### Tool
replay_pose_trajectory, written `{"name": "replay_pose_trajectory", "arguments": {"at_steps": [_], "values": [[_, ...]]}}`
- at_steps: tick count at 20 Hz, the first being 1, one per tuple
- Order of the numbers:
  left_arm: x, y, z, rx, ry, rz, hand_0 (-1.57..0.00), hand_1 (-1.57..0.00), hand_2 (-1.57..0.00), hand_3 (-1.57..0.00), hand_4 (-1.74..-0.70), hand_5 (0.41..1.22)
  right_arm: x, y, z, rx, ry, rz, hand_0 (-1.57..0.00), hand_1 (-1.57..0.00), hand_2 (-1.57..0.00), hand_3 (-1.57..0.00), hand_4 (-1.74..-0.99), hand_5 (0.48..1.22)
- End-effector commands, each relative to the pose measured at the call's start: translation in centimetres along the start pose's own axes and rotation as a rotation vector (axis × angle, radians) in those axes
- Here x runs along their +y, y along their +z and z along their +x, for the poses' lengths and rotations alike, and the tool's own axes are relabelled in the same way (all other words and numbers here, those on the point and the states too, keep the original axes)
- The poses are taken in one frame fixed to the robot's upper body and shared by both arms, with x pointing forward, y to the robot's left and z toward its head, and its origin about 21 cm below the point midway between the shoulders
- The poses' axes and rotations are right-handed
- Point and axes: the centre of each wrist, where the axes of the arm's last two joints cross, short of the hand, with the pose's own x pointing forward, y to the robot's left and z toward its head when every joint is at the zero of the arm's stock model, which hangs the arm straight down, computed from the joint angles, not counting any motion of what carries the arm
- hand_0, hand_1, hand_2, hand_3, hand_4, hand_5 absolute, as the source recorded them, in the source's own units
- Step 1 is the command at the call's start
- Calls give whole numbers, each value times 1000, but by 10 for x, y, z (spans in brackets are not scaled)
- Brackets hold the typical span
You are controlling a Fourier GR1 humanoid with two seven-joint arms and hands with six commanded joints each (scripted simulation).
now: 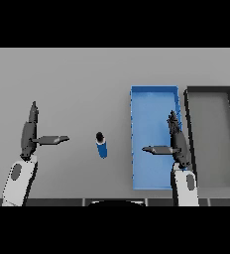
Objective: Pick up the blue pipe and place it into the blue bin.
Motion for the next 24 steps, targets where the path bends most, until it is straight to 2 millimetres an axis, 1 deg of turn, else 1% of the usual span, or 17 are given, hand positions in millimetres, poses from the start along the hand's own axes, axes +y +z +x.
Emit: {"name": "replay_pose_trajectory", "arguments": {"at_steps": [1,6,7,8,9,10,11,13,14,15,16,17,18,19,22,23,24], "values": [[-1,0,0,-4,1,0,1,1,1,1,-966,593,-1,-1,0,1,0,-2,1,1,1,1,-1205,629],[-9,-5,2,-2,2,-5,1,1,1,1,-966,593,-8,-4,0,6,0,-3,1,1,1,1,-1205,629],[3,2,-4,-42,-73,-112,1,1,1,1,-966,593,-20,7,3,-90,140,27,1,1,1,1,-1205,629],[16,5,-7,-63,-124,-182,1,1,1,1,-963,592,-27,13,7,-131,224,55,1,1,1,1,-1201,628],[23,8,-12,-66,-149,-224,1,1,1,1,-960,590,-28,17,12,-147,270,71,1,1,1,1,-1197,627],[26,8,-14,-63,-160,-252,1,1,1,1,-959,590,-28,18,12,-139,294,80,1,1,1,1,-1197,626],[30,8,-13,-66,-169,-272,1,1,1,1,-959,592,-28,20,12,-130,307,90,1,1,1,1,-1193,622],[27,7,-11,-71,-161,-304,1,1,1,1,-960,594,-27,19,13,-129,306,96,1,1,1,1,-1206,625],[30,8,-11,-78,-152,-325,1,1,1,1,-960,593,-29,23,13,-134,311,95,1,1,1,1,-1203,625],[28,9,-9,-91,-142,-360,1,1,1,1,-966,594,-26,22,15,-133,310,103,1,1,1,1,-1197,621],[30,16,-7,-112,-147,-405,1,1,1,1,-976,584,-30,21,14,-126,315,93,1,1,1,1,-1192,621],[32,20,-6,-98,-154,-437,1,1,1,1,-989,573,-30,20,17,-138,325,95,1,1,1,1,-1181,619],[31,22,-4,-85,-168,-483,1,1,1,1,-1007,561,-30,19,16,-135,317,102,1,1,1,1,-1180,617],[30,24,0,-86,-171,-525,1,1,1,1,-1026,549,-29,20,15,-128,314,109,1,1,1,1,-1179,616],[1,38,0,-50,-156,-660,1,1,1,1,-1095,510,-28,17,16,-126,324,108,1,1,1,1,-1173,616],[-7,44,-1,-39,-159,-691,1,1,1,1,-1113,497,-28,16,14,-112,338,106,1,1,1,1,-1164,617],[-14,45,0,-33,-175,-706,1,1,1,1,-1126,485,-30,17,13,-109,325,108,1,1,1,1,-1174,618]]}}
